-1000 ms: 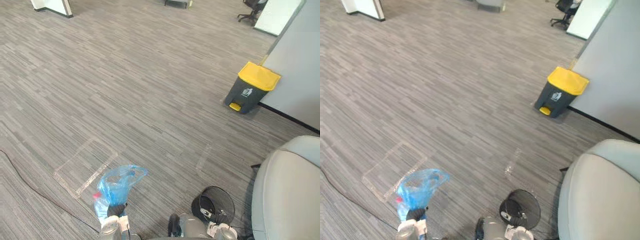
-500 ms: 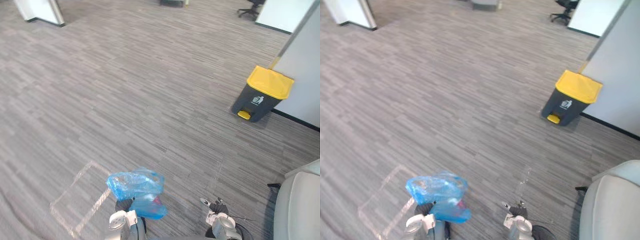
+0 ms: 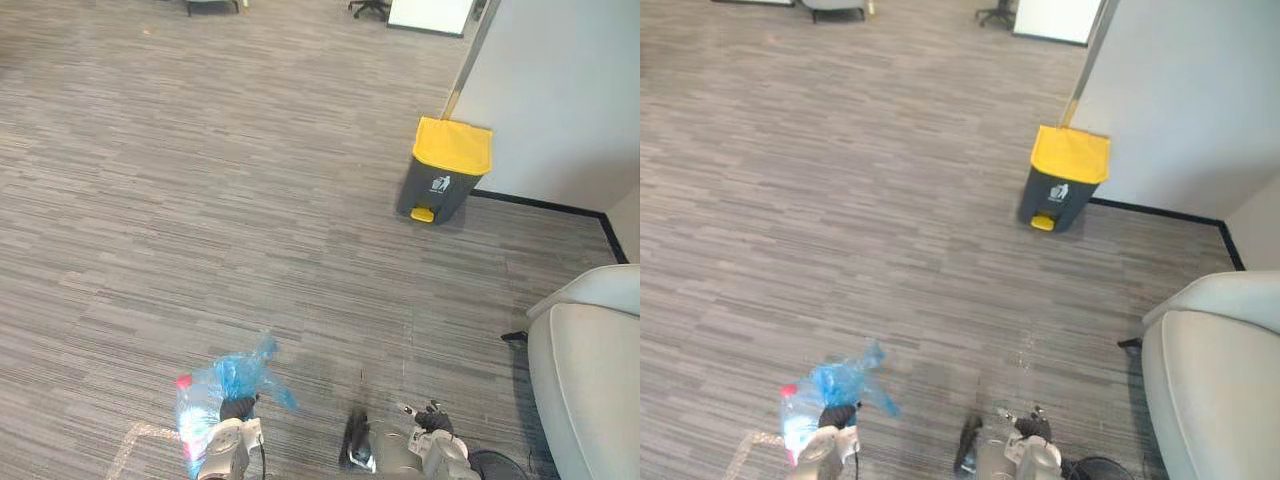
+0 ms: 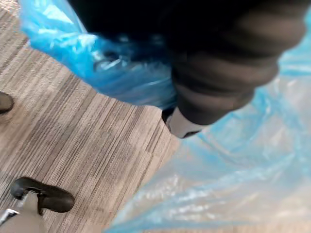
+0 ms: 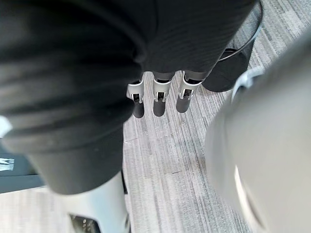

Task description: Gather rubbish on tea table into small bin, then transfer packed bag to large trash can.

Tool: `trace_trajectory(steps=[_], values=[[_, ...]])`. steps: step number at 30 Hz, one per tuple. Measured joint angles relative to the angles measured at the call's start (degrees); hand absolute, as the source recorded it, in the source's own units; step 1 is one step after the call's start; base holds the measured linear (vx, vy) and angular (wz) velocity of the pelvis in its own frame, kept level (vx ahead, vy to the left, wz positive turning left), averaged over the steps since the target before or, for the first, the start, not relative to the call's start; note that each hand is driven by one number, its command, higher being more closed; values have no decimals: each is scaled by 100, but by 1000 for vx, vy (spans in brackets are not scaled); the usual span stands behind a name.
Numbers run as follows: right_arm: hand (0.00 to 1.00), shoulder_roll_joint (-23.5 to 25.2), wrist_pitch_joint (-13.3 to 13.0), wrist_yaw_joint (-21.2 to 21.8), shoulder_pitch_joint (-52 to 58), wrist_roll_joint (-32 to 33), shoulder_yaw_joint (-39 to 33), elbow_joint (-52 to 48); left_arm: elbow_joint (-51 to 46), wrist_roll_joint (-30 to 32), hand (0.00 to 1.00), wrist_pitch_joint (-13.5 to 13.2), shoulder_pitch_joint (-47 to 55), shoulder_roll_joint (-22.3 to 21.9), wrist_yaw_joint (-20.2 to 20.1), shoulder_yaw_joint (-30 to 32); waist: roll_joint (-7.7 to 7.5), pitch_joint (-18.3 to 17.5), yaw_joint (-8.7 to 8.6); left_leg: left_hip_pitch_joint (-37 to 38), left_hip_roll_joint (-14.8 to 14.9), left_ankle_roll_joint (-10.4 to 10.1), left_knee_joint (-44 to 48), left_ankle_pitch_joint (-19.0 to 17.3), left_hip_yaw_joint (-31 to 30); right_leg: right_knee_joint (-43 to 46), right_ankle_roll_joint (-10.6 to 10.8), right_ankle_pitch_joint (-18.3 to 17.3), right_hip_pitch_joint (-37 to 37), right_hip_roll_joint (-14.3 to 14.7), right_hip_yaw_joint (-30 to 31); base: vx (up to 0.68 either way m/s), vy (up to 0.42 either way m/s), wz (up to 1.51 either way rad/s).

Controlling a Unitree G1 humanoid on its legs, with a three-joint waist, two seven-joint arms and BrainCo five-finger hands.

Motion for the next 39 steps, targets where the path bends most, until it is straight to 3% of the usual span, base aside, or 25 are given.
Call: trace_trajectory(steps=[2, 4, 6, 9, 11, 13, 14, 15, 16, 18, 19, 21, 23, 24, 25, 28, 30, 31, 32, 33, 34, 36, 37, 38, 39], values=[[0, -6, -5, 1, 81, 2, -2, -51, -44, 1, 100, 1, 89, -14, -3, 6, 101, -10, -25, -573, 307, -164, 1578, -64, -305, -167, 48, -216, 323, 151, -25, 408, -208, -9], [0, -29, 12, -7, 130, 3, 144, -80, -227, 1, 100, -3, 179, -89, -10, 19, 242, 1, 18, -1385, 829, -624, 3623, 286, -647, -457, -65, -324, 781, 471, 34, 362, -96, -31], [0, 36, 14, -11, 94, 5, 361, -80, -360, -2, 100, -2, 311, -193, -43, 16, 201, 29, 87, -1846, 1081, -455, 4607, 153, -630, -558, -226, -522, 1224, 666, 328, 457, -8, -83], [0, 123, 60, -21, 45, 6, 444, -80, -596, -8, 100, -2, 346, -273, -47, 16, 91, -15, 221, -2429, 1003, -150, 3981, -122, -414, -841, -108, -534, 1615, 663, 881, 382, 58, -99], [0, 124, 66, -29, 36, 4, 401, -80, -616, -10, 100, -3, 339, -298, -47, 3, 75, -3, 327, -2519, 805, -117, 2682, -120, -534, -1010, 6, -562, 1836, 581, 1251, 376, 178, -94], [0, 101, 68, -73, 40, -4, 306, -75, -611, -15, 100, -2, 312, -300, -41, 1, 32, -34, 329, -2645, 345, -145, 1055, 267, -1213, -1197, 304, -729, 2095, 342, 1562, 405, 274, -65], [0, 71, 65, -77, 56, -6, 300, -71, -605, -16, 100, -3, 320, -299, -38, -3, 47, -50, 329, -2650, 284, -191, 731, 504, -1352, -1226, 407, -777, 2112, 316, 1635, 411, 339, -75], [0, 0, 65, -76, 76, -8, 292, 29, -537, -15, 100, -23, 321, -284, -16, 0, -1, -142, 381, -2633, 155, -80, 838, 913, -1386, -1190, 599, -931, 2154, 195, 1896, 447, 347, -47], [0, 55, 80, -74, 86, -9, 280, 46, -459, -13, 100, -18, 304, -198, 2, 3, -119, -216, 313, -2638, -5, 1, 956, 666, -1256, -1150, 616, -932, 2235, 6, 1940, 465, 348, -48], [0, 99, 107, -64, 158, -12, 274, -23, -397, -9, 100, 3, 239, -181, -3, -38, -172, -222, 410, -2378, -97, 188, 1048, 371, -901, -417, 707, -883, 1970, -180, 2123, 512, 357, -60], [0, 131, 108, -56, 184, -17, 286, -73, -406, -7, 100, 0, 300, -187, -1, -84, -163, -220, 379, -2130, -138, 285, 970, 236, -745, 265, 866, -796, 1736, -251, 2161, 515, 382, -76], [0, 145, 113, -40, 188, -45, 328, -76, -398, -13, 100, 14, 292, -118, 3, -245, -109, -168, 300, -1589, -237, 390, 762, 66, -647, 2248, 1397, -480, 905, -336, 2114, 422, 262, -27], [0, 139, 109, -45, 293, -157, 317, -228, -401, -13, 100, 12, 265, -94, 12, -259, -32, -109, 246, -984, -283, 442, 378, -20, -652, 3271, 1206, -614, 335, -317, 1676, 435, 153, -3], [0, 142, 104, -44, 292, -197, 314, -268, -393, -11, 100, 12, 256, -88, 16, -258, -31, -108, 226, -841, -284, 440, 276, -37, -651, 3332, 1135, -659, 200, -319, 1496, 514, 98, 2], [0, 138, 103, -39, 262, -232, 289, -291, -308, -11, 100, 11, 166, -50, 16, -259, -31, -83, 206, -457, -282, 435, -23, -42, -655, 3162, 901, -886, -47, -322, 952, 433, 46, 8], [0, 102, 96, -33, 159, -233, 188, -248, -138, -9, 100, 11, 22, 10, 16, -249, -12, -41, 137, -30, -217, 498, -248, -79, -732, 1911, 643, -947, -365, -181, 323, 437, -18, 22], [0, 77, 86, -31, 65, -233, 168, -114, -54, -9, 100, 1, -31, 155, 2, -280, -127, 28, 4, 198, -295, 510, -302, -103, -970, 67, 534, -92, -287, 47, 363, 505, -112, 46], [0, 48, 82, -21, 79, -224, 160, -3, -3, -6, 100, 2, -32, 201, 2, -264, -223, 49, -19, 345, -368, 450, -312, -142, -1128, -177, 69, 546, -266, 81, 533, 624, -162, 20], [0, -137, 78, -12, -37, -236, 96, 34, 106, -5, 100, 5, -67, 107, -3, -242, 92, 79, 24, 423, -130, 351, -209, -145, -1280, -20, 57, 285, -182, 256, 441, 506, -142, 0], [0, -182, 76, -18, -81, -235, 37, 36, 106, 3, 100, 5, -67, 86, -2, -244, 154, 108, 27, 417, -87, 245, -88, -84, -1317, 67, 34, 152, -172, 269, 428, 606, -157, -7], [0, -216, 79, -16, -82, -233, -11, 41, 100, 3, 100, 7, -70, 49, -3, -255, 238, 142, -5, 310, -66, 51, 296, 28, -1365, 97, 14, -22, -51, 286, 382, 480, -134, 10], [0, -214, 104, -15, 51, -229, 30, -2, 33, 4, 100, 8, -76, -58, -4, -247, 253, 143, -30, -219, 22, -499, 1644, 356, -1418, -98, 25, -192, 337, 301, 298, 473, -140, 15], [0, -175, 112, -19, 115, -227, 177, -92, -76, 3, 100, 9, -51, -142, -7, -227, 257, 145, -18, -772, 136, -882, 2923, 955, -1397, -359, 23, -258, 687, 345, 350, 450, -88, -5], [0, -188, 113, -21, 112, -227, 248, -94, -141, -1, 100, 6, -23, -204, -12, -218, 271, 144, 13, -1016, 260, -877, 3493, 949, -1339, -476, 7, -273, 862, 390, 389, 434, -46, -33], [0, -150, 116, -23, 110, -225, 327, -95, -223, -2, 100, 4, 50, -284, -33, -228, 266, 146, 45, -1426, 495, -555, 4273, 585, -1085, -737, -23, -337, 1198, 490, 529, 467, 10, -52]])
